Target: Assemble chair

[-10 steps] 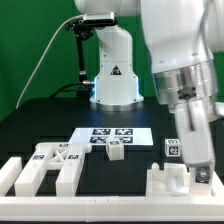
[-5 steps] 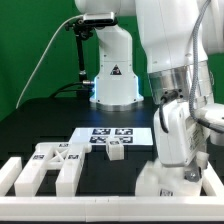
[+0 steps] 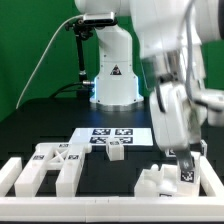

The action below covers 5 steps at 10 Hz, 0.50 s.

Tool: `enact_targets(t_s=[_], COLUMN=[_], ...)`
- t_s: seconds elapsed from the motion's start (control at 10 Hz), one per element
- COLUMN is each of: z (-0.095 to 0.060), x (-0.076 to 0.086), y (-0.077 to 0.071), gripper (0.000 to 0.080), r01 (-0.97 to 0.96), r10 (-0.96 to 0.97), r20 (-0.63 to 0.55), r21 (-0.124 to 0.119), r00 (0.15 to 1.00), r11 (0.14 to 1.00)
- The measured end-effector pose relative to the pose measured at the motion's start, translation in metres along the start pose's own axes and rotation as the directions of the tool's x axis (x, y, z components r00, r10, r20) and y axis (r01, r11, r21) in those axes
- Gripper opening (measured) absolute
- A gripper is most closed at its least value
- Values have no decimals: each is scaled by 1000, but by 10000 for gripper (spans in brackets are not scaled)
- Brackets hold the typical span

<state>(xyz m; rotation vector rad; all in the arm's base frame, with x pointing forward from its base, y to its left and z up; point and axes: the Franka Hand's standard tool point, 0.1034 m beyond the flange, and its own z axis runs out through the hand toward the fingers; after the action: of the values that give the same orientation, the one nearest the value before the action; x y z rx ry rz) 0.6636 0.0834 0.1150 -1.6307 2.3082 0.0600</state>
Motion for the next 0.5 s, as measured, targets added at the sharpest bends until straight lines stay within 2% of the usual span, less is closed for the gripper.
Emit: enact_targets(t_s=[0.1, 0.5], z=[-10, -4], x=[-1, 0], y=[-5, -2], gripper=[648, 649], r01=[-3, -1], r10=[3, 1], r20=[7, 2], r21=[5, 1], r00=[1000, 1000], r11=[1000, 1000])
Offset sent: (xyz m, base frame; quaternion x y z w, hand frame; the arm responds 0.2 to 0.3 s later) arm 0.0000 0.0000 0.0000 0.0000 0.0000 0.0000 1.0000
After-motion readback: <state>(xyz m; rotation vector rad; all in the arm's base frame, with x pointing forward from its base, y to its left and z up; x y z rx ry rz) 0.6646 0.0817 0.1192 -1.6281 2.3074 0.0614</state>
